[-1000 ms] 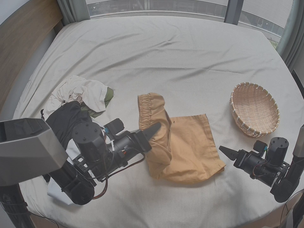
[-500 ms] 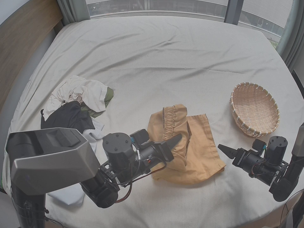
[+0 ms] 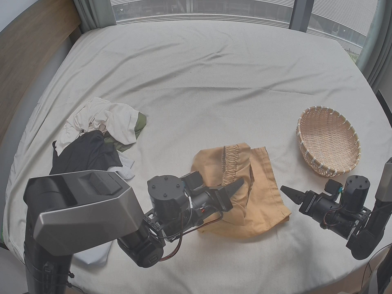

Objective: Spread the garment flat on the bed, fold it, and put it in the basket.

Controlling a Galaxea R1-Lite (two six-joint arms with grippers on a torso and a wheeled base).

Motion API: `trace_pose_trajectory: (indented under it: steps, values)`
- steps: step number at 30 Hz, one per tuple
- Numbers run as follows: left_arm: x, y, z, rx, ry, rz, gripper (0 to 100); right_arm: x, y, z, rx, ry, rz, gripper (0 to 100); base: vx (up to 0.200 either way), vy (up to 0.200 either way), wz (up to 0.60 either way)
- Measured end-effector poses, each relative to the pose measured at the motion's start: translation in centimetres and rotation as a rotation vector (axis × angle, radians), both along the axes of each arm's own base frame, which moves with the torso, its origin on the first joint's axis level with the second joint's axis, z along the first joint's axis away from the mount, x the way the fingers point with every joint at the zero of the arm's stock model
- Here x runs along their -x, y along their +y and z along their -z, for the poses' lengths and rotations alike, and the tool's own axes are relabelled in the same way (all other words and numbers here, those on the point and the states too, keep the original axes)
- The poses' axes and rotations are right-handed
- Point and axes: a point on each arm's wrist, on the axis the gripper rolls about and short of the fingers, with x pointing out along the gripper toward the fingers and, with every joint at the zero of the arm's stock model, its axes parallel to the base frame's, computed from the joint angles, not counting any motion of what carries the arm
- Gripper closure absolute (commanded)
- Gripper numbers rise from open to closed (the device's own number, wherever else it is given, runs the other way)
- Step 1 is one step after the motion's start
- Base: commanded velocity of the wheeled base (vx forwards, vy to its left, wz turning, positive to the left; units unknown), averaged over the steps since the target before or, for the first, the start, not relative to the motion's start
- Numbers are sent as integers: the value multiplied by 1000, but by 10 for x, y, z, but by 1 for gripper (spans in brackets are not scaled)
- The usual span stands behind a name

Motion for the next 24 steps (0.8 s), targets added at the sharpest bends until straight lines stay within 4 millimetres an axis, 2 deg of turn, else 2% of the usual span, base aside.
trace_pose_trajectory:
  steps: [9, 13, 17, 24]
  values:
    - [-2, -3, -12, 8, -24, -17, 0, 1, -2, 1, 3, 8, 4, 0, 0, 0, 0]
    - [-2, 7, -12, -11, -16, -51, 0, 3, -3, 3, 7, 18, 7, 0, 0, 0, 0]
    - [3, 25, -6, -72, -2, -78, 0, 6, -3, 7, 14, 43, 4, 0, 0, 0, 0]
    - [20, 69, 0, -173, 36, -134, 0, 9, -3, 18, 9, 109, 4, 0, 0, 0, 0]
